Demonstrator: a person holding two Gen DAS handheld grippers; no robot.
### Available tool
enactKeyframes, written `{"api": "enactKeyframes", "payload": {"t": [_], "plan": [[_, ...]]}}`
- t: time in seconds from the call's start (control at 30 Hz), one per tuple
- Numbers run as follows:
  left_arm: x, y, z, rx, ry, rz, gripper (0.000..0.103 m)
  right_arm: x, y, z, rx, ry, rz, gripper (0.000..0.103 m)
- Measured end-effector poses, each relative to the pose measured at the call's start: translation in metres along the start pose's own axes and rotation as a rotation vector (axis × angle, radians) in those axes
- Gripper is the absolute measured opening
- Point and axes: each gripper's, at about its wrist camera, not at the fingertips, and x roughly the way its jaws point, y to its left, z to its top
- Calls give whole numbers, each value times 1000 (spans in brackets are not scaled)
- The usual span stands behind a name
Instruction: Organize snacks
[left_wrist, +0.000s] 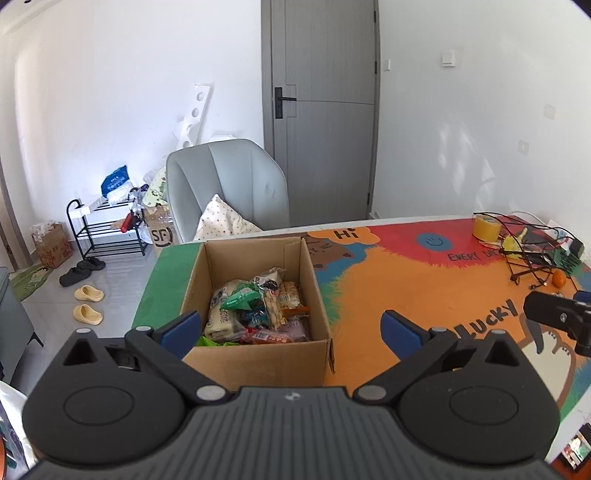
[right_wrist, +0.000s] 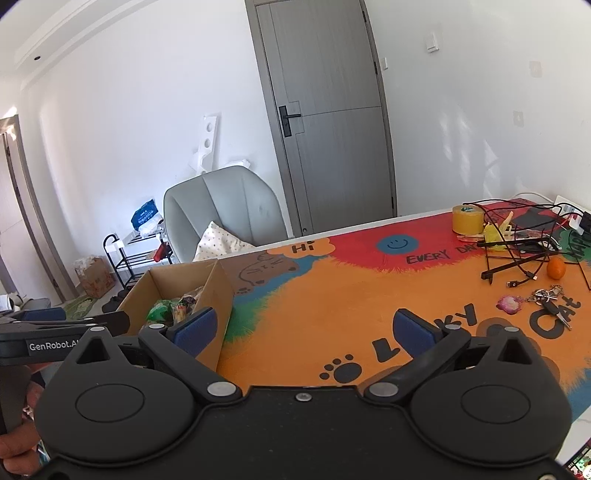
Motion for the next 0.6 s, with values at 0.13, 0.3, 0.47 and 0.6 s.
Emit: {"api": "enactKeyframes", "payload": {"t": [0.13, 0.3, 0.47, 0.6], "plan": [[-5, 5, 0, -4, 6, -5, 103, -6, 2, 1, -20, 5, -3, 103], [-9, 9, 0, 14, 33, 15, 103, -15, -2, 5, -14, 4, -3, 103], [-16, 13, 3, 11, 23, 23, 103, -22, -5, 9, -7, 9, -21, 103], [-19, 14, 4, 12, 21, 11, 103, -26, -8, 10, 0, 21, -49, 103]]}}
